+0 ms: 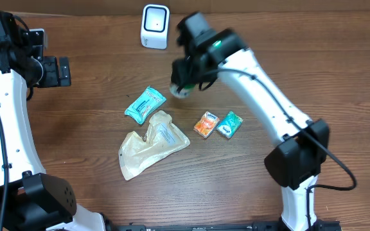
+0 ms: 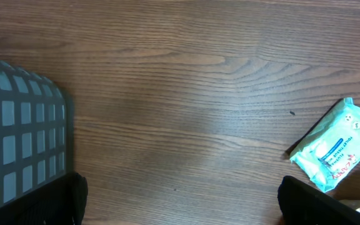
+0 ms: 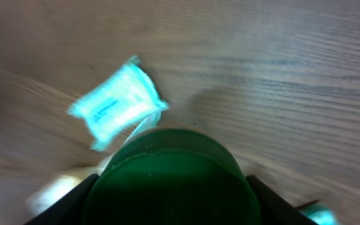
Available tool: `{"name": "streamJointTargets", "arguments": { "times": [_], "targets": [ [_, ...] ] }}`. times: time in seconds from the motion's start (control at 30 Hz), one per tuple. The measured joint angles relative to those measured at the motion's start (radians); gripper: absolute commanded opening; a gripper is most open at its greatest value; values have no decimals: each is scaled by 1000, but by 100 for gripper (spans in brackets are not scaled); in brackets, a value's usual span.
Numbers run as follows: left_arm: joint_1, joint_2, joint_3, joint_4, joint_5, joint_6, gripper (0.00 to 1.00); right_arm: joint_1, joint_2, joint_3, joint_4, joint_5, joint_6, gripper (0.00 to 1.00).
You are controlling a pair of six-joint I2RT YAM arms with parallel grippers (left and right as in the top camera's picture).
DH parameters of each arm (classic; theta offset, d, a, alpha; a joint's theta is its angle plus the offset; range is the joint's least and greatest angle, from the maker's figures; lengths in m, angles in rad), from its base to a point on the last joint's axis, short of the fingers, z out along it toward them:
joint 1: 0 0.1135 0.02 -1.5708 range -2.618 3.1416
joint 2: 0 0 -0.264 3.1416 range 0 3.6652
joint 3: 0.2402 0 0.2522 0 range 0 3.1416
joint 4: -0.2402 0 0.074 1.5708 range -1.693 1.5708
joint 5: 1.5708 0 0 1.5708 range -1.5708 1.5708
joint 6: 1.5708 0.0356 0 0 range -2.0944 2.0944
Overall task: Scan the item barcode
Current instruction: 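Lift the bottle and hold its side against the white scanner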
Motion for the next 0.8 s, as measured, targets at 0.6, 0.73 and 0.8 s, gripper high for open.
{"name": "streamJointTargets", "arguments": {
  "times": [0.6, 0.73, 0.8],
  "targets": [
    [0, 0, 0, 0, 1, 0, 100, -318, 0, 103, 11, -879, 761, 19],
    [0, 0, 0, 0, 0, 0, 100, -313, 0, 103, 12, -909, 784, 18],
    [0, 0, 0, 0, 0, 0, 100, -313, 0, 103, 26, -904, 727, 18]
  ]
}}
